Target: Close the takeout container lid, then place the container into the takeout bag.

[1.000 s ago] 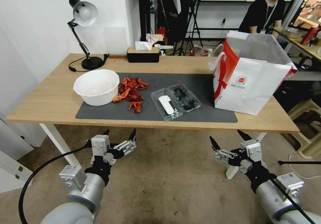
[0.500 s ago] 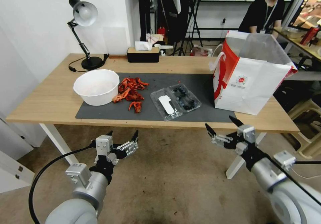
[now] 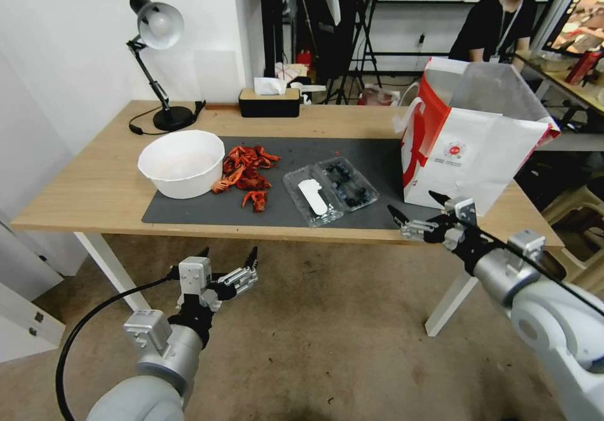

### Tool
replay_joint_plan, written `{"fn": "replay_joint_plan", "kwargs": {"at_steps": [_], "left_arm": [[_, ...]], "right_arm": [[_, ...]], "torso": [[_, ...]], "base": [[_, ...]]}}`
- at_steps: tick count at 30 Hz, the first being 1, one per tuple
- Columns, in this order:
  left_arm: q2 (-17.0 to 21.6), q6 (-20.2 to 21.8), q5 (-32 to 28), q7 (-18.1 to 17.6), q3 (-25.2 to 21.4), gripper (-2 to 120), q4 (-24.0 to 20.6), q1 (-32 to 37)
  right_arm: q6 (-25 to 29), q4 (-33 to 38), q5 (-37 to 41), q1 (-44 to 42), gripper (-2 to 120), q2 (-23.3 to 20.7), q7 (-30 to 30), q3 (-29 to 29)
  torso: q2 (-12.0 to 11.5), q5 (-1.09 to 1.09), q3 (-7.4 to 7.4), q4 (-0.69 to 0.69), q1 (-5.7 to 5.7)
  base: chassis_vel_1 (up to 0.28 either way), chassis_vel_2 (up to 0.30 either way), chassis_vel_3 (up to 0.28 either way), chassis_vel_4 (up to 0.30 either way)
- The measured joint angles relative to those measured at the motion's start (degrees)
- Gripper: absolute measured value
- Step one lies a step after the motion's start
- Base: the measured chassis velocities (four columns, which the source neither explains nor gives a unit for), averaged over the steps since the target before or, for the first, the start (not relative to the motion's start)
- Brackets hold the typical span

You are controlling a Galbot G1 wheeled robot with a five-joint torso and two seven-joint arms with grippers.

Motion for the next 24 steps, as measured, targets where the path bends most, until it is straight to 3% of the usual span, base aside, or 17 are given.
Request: {"fn": "replay_joint_plan", "kwargs": {"at_steps": [9,15,22,24], "left_arm": [[-0.5,-1.2,0.1,0.3,-0.4,100,1.3,0.2],[-0.8,-1.4,0.3,0.3,-0.6,100,1.9,0.3],[-1.2,-2.1,0.5,0.3,-1.1,100,2.6,0.7],[-1.3,-2.3,0.6,0.3,-1.1,100,2.7,0.7]], "right_arm": [[-1.9,-8.1,8.0,13.9,100,-3.3,4.4,-11.7],[-5.2,-11.7,10.1,21.8,100,-3.1,7.2,-19.4],[-15.7,-14.9,11.1,33.2,100,-1.9,15.8,-27.8],[-16.4,-15.1,11.2,33.9,100,-1.8,16.4,-28.3]], "torso": [[0.0,0.00,0.00,0.00,-0.01],[0.0,0.00,0.01,0.00,-0.01],[0.0,-0.01,0.01,0.01,-0.01],[0.0,0.00,0.01,0.00,-0.01]], "base": [[0.000,0.000,0.000,0.000],[0.000,0.000,0.000,0.000],[0.000,0.000,0.000,0.000],[0.000,0.000,0.000,0.000]]}}
